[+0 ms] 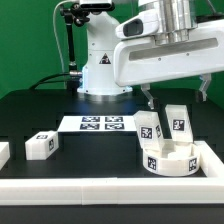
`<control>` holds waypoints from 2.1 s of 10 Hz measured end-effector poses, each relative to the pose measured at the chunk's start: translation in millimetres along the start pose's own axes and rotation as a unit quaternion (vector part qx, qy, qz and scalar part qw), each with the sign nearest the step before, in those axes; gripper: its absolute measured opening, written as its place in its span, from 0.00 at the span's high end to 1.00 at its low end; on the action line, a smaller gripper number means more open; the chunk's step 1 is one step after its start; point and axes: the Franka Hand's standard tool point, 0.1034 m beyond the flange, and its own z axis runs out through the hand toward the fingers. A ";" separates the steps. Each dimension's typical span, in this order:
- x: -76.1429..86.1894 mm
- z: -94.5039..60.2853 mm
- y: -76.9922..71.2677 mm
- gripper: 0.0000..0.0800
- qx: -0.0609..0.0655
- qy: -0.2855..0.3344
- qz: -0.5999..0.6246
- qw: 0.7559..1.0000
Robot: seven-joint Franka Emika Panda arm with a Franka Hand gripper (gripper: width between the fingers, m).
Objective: Assemble stool
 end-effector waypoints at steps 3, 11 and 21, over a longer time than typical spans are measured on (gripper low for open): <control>-3.9 -1.2 -3.3 0.19 -0.009 -0.010 -0.177 0.984; -25.5 -5.2 -9.9 0.19 -0.021 -0.009 -0.334 0.942; -31.4 12.5 -18.3 0.19 -0.025 -0.027 -0.441 0.897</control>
Offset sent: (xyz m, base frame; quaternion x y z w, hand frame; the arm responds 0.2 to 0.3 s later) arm -0.0179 0.0203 -0.0013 0.0022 0.0057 -0.2829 0.9591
